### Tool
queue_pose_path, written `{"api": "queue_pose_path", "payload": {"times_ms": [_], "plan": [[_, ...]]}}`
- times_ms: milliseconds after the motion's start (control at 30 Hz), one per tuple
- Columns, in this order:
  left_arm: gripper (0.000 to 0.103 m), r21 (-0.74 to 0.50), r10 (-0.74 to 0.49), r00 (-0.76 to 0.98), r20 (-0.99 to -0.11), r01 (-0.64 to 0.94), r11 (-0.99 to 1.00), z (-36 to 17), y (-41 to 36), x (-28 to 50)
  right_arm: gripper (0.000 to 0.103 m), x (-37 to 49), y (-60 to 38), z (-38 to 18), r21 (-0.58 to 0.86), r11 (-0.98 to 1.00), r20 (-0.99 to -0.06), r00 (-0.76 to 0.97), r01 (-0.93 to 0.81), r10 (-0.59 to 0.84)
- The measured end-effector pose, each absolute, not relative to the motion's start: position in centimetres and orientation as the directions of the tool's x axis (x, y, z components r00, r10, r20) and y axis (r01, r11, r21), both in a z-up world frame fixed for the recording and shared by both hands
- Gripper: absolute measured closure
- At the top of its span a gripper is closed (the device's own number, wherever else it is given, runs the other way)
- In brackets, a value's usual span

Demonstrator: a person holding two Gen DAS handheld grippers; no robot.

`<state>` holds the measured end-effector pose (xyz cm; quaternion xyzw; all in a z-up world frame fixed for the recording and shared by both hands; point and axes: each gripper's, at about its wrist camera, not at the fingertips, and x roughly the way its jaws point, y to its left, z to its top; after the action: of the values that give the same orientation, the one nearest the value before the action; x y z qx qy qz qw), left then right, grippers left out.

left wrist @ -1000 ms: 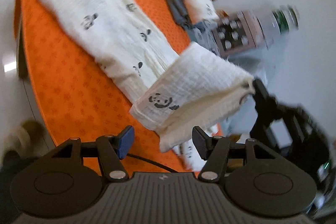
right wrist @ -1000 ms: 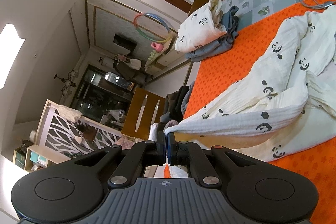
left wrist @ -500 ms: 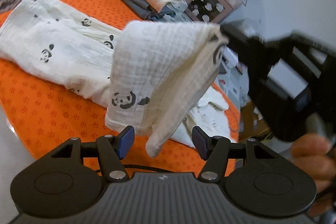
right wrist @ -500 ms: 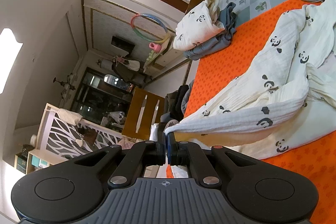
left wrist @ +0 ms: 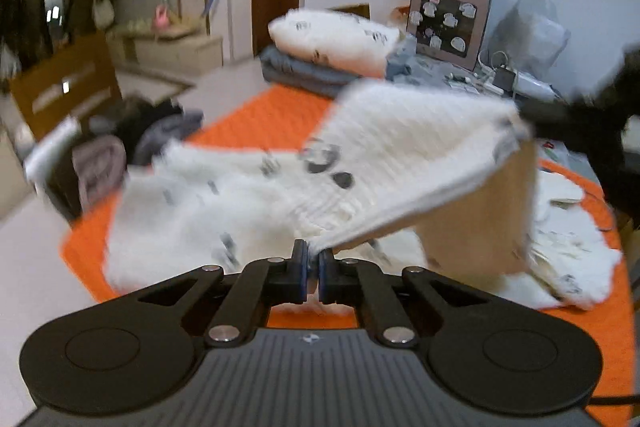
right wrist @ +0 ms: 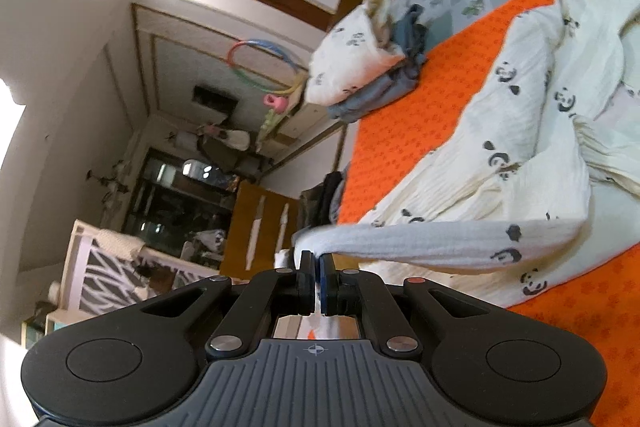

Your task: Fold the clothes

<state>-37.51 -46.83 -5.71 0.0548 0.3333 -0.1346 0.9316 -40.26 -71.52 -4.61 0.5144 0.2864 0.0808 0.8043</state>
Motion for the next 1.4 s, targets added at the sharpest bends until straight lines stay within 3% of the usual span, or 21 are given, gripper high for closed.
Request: {"api": "queue_pose_path", "payload": {"times_ms": [167, 467, 533, 600, 667, 867, 1000, 1067, 1133, 1167, 1400], "plan": [[0.098, 0.117, -0.21, 0.786, -0.582, 0.337, 0.934, -2.9, -45.2, -33.6, 0.094, -39.6, -72.2, -5.5, 0.836, 0.504, -0.452, 0.793, 0.217, 0.408], [0.098, 0.122, -0.217, 0.797, -0.564, 0.34, 0.932, -0.2, -41.2, -27.7, 0.08, -43.9, -77.6, -8.9, 0.758, 0.494, -0.604, 0.743, 0.426, 0.286], [0.098, 0.108, -0.225, 0.784, -0.578, 0.347, 0.932, -0.3, -40.5, -26.8, 0.078, -44.5, -79.0, -10.5, 0.759, 0.417, -0.625, 0.741, 0.501, 0.245], [0.098, 0.096, -0.232, 0.772, -0.591, 0.353, 0.931, -0.6, -40.1, -26.2, 0.065, -45.0, -79.9, -12.4, 0.773, 0.293, -0.626, 0.75, 0.562, 0.214], [0.098, 0.087, -0.235, 0.767, -0.597, 0.353, 0.931, -0.8, -39.8, -25.7, 0.059, -45.3, -80.3, -14.4, 0.79, 0.141, -0.613, 0.768, 0.596, 0.188], [0.098, 0.073, -0.253, 0.763, -0.595, 0.365, 0.928, -0.9, -39.4, -23.7, 0.057, -44.9, -80.3, -18.6, 0.785, -0.239, -0.572, 0.817, 0.572, 0.078], [0.098, 0.079, -0.27, 0.773, -0.575, 0.381, 0.921, -0.2, -39.5, -22.3, 0.047, -43.5, -80.7, -19.7, 0.755, -0.334, -0.58, 0.812, 0.564, 0.059], [0.098, 0.087, -0.281, 0.779, -0.56, 0.392, 0.916, 0.2, -39.6, -21.5, 0.048, -42.5, -81.3, -20.2, 0.734, -0.353, -0.597, 0.799, 0.58, 0.072], [0.098, 0.103, -0.286, 0.791, -0.541, 0.4, 0.911, 0.5, -39.7, -20.8, 0.072, -41.7, -82.0, -20.3, 0.717, -0.343, -0.62, 0.78, 0.607, 0.086], [0.098, 0.112, -0.287, 0.799, -0.528, 0.401, 0.909, 0.8, -39.7, -20.4, 0.096, -41.3, -82.4, -20.3, 0.71, -0.336, -0.629, 0.772, 0.619, 0.094], [0.098, 0.156, -0.282, 0.824, -0.491, 0.402, 0.902, 1.2, -37.7, -20.7, 0.097, -40.6, -84.7, -17.6, 0.806, -0.214, -0.557, 0.829, 0.553, 0.046]]}}
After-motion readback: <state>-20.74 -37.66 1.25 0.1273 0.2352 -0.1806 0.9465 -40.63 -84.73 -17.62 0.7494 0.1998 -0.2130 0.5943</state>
